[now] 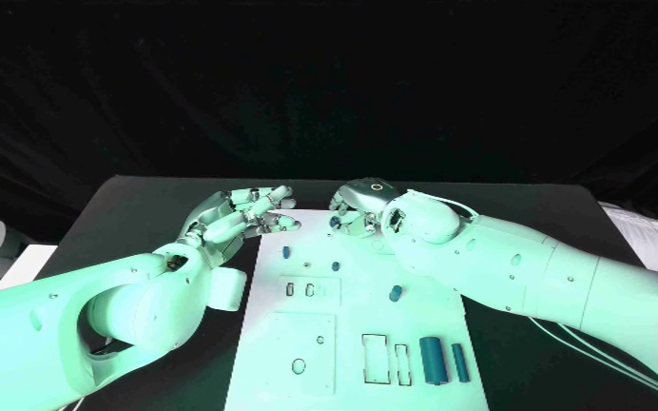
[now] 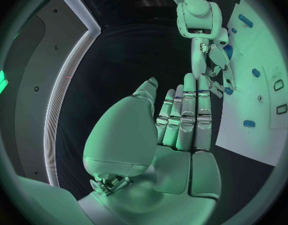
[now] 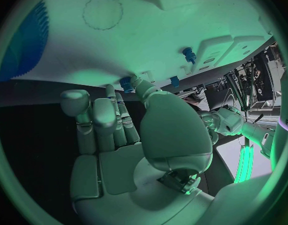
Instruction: Assemble the parts on the task board
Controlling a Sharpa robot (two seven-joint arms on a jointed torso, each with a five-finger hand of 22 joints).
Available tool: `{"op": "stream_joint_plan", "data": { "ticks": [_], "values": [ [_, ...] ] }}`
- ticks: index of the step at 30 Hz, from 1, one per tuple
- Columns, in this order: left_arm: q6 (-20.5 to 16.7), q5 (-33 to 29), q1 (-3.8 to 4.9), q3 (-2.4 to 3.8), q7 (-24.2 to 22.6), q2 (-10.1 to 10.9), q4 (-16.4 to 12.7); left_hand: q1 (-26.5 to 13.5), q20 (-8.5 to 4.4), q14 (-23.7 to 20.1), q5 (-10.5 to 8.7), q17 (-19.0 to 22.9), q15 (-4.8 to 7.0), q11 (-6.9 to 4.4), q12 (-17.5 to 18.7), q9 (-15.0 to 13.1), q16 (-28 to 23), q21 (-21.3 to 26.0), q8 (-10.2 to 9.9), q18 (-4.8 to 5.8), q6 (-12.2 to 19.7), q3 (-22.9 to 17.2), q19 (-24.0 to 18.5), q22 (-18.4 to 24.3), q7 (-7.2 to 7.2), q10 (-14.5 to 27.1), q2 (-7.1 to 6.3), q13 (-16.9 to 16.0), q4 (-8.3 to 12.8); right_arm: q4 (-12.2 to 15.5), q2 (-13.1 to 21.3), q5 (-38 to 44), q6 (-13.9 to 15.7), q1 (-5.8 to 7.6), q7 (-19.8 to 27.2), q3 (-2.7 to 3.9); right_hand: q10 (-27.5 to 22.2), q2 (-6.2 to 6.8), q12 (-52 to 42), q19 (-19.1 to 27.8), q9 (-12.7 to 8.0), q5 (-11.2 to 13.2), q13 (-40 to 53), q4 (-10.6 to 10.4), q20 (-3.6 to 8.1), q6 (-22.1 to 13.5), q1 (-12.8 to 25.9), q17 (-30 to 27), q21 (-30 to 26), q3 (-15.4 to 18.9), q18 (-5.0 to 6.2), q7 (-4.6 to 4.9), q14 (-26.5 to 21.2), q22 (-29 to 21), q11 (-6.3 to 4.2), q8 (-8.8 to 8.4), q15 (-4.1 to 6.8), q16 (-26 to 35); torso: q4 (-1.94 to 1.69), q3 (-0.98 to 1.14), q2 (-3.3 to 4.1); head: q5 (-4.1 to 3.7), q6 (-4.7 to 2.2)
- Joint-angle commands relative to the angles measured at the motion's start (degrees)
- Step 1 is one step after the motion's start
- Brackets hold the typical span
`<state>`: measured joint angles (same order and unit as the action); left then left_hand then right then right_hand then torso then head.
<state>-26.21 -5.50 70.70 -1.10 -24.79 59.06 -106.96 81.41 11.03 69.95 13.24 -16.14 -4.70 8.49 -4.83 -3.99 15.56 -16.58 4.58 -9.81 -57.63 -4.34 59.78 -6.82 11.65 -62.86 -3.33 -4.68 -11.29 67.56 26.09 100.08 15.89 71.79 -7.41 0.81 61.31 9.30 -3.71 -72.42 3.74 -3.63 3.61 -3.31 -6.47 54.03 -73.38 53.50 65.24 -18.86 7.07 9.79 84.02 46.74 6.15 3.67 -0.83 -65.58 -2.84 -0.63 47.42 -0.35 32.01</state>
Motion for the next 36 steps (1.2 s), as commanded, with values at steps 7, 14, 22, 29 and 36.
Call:
{"op": "stream_joint_plan", "data": {
  "ticks": [7,14,22,29,36],
  "values": [
    [1.21,-0.30,0.13,0.05,-0.09,0.35,0.11,0.07,-0.05,-0.18,-0.25,-0.05,-0.01,-0.02,0.32,0.09,0.34,0.10,-0.20,-0.64,0.18,-0.02,0.54,0.06,0.36,0.39,-0.22,0.06,0.26,6.10,5.68,-2.86,3.36,-0.04,-0.68,0.65,2.44,-1.19,-1.72,-0.60,0.39,-1.09,0.32,-0.99,0.07,2.15,-1.99,0.89,0.72,1.64,0.74,-0.33,0.80,1.06,-0.38,0.47,-0.02,-0.94,0.25,0.00,-0.02,-0.13,-0.40],
    [1.33,-0.51,0.16,0.04,-0.02,0.60,0.32,0.06,-0.04,-0.23,-0.26,-0.15,-0.04,0.01,0.40,0.09,0.35,0.11,-0.28,-0.64,0.25,0.01,0.54,0.07,0.40,0.46,-0.23,0.08,0.30,12.94,13.74,-9.71,1.00,0.51,-2.98,1.67,14.47,-0.73,-7.38,-4.26,0.34,-3.29,3.12,-1.69,1.51,3.49,-2.80,6.25,5.84,1.38,-0.60,-1.49,1.80,9.01,-2.88,0.35,2.09,-5.00,0.97,-0.07,-0.30,-0.29,-0.58],
    [1.56,-0.73,0.16,0.03,0.04,0.53,0.67,0.07,-0.03,-0.24,-0.26,-0.17,-0.04,0.02,0.41,0.09,0.35,0.12,-0.29,-0.63,0.26,0.01,0.54,0.07,0.39,0.47,-0.23,0.08,0.32,16.53,20.69,-15.79,-3.85,1.02,-7.15,2.11,20.56,1.50,-29.82,-9.03,0.26,-6.40,27.49,-6.25,3.05,1.38,-3.67,20.52,13.71,9.96,-2.85,-2.84,3.66,21.22,-4.37,0.31,3.42,-15.21,1.62,-0.12,-0.45,-0.36,-0.75],
    [1.74,-0.77,0.16,0.03,0.06,0.50,0.89,0.07,-0.03,-0.25,-0.26,-0.18,-0.04,0.02,0.42,0.09,0.35,0.12,-0.30,-0.63,0.26,0.01,0.54,0.08,0.39,0.48,-0.23,0.08,0.33,15.83,21.20,-16.75,-4.89,0.96,-7.84,2.15,16.69,0.93,-49.58,-8.98,0.31,-7.31,51.09,-11.72,2.37,1.01,-7.04,26.84,15.04,15.08,-3.02,-2.07,4.18,23.10,-3.68,0.49,2.70,-19.12,1.51,-0.16,-0.38,-0.50,-0.68],
    [1.84,-0.77,0.16,0.03,0.05,0.46,1.08,0.07,-0.03,-0.25,-0.26,-0.18,-0.04,0.02,0.42,0.09,0.35,0.12,-0.30,-0.63,0.26,0.01,0.54,0.08,0.39,0.48,-0.23,0.08,0.33,14.61,19.91,-16.84,-5.94,0.66,-7.88,2.13,17.30,0.58,-53.94,-9.19,0.42,-8.16,56.16,-12.73,2.30,1.62,-7.83,28.42,15.55,15.32,-3.13,-2.09,4.43,23.93,-3.67,0.88,2.63,-20.01,1.44,-0.16,-0.34,-0.43,-0.40]
  ]
}}
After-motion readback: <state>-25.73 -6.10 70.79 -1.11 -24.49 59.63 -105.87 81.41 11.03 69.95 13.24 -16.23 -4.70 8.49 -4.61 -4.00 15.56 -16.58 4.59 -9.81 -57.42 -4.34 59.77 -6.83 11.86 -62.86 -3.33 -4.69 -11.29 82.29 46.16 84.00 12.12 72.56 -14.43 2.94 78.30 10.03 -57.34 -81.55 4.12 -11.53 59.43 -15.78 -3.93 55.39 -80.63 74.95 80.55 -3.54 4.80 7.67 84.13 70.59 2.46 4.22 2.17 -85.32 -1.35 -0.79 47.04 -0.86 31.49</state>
